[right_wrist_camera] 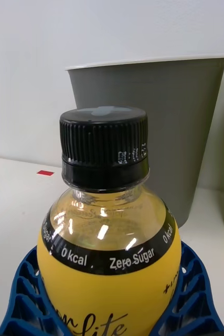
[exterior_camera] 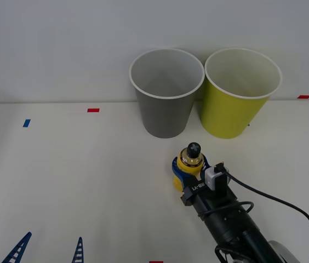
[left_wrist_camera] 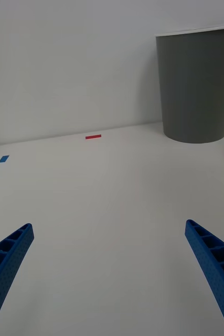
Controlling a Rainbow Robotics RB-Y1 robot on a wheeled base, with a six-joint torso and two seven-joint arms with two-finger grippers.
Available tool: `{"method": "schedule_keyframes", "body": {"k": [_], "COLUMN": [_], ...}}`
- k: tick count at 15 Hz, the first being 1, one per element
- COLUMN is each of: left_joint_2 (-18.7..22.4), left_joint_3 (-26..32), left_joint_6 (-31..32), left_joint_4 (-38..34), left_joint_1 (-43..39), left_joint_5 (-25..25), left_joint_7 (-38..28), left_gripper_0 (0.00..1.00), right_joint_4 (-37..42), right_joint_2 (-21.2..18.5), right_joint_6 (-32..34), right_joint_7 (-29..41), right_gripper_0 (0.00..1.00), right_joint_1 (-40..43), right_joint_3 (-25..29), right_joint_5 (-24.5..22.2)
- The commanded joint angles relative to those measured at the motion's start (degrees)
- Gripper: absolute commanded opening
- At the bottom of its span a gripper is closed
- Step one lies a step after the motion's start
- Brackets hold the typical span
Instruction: Put cans in the gray bin and PET bottles in the light green bin.
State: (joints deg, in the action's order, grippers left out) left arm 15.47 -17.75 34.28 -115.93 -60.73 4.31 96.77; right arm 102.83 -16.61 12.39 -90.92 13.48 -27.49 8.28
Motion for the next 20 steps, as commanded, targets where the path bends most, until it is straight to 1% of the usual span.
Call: {"method": "schedule_keyframes", "body": {"k": [1, 3, 4, 5, 6, 8, 11, 15, 17, 19, 20], "left_joint_2": [0.0, 0.0, 0.0, 0.0, 0.0, 0.0, 0.0, 0.0, 0.0, 0.0, 0.0], "left_joint_3": [0.0, 0.0, 0.0, 0.0, 0.0, 0.0, 0.0, 0.0, 0.0, 0.0, 0.0], "left_joint_6": [0.0, 0.0, 0.0, 0.0, 0.0, 0.0, 0.0, 0.0, 0.0, 0.0, 0.0], "left_joint_4": [0.0, 0.0, 0.0, 0.0, 0.0, 0.0, 0.0, 0.0, 0.0, 0.0, 0.0], "left_joint_1": [0.0, 0.0, 0.0, 0.0, 0.0, 0.0, 0.0, 0.0, 0.0, 0.0, 0.0], "left_joint_5": [0.0, 0.0, 0.0, 0.0, 0.0, 0.0, 0.0, 0.0, 0.0, 0.0, 0.0], "left_joint_7": [0.0, 0.0, 0.0, 0.0, 0.0, 0.0, 0.0, 0.0, 0.0, 0.0, 0.0], "left_gripper_0": [1.0, 1.0, 1.0, 1.0, 1.0, 1.0, 1.0, 1.0, 1.0, 1.0, 1.0], "right_joint_4": [0.0, 0.26, 1.67, 4.83, 10.28, 19.25, 26.98, 38.85, 43.77, 46.67, 47.17], "right_joint_2": [0.0, 0.0, -0.09, -0.27, -0.62, -1.58, -2.64, -2.64, -2.64, -3.52, -3.87], "right_joint_6": [-0.61, -0.96, -2.81, -7.2, -14.06, -24.51, -34.27, -50.97, -55.98, -56.68, -56.68], "right_joint_7": [-0.57, -0.92, -0.84, -0.92, -0.92, -0.66, 0.04, 1.54, 4.0, 9.27, 10.68], "right_gripper_0": [0.08, 0.07, 0.06, 0.06, 0.06, 0.06, 0.06, 0.05, 0.05, 0.04, 0.05], "right_joint_1": [0.14, 0.14, 0.14, 0.85, 2.17, 4.19, 5.15, 5.07, 5.07, 4.54, 4.1], "right_joint_3": [0.16, 0.42, 0.42, 0.78, 1.48, 2.53, 4.56, 9.48, 12.11, 14.05, 14.93], "right_joint_5": [-0.72, -0.81, -0.81, -0.81, -0.81, -0.81, -0.11, 1.03, 1.74, 1.82, 1.82]}}
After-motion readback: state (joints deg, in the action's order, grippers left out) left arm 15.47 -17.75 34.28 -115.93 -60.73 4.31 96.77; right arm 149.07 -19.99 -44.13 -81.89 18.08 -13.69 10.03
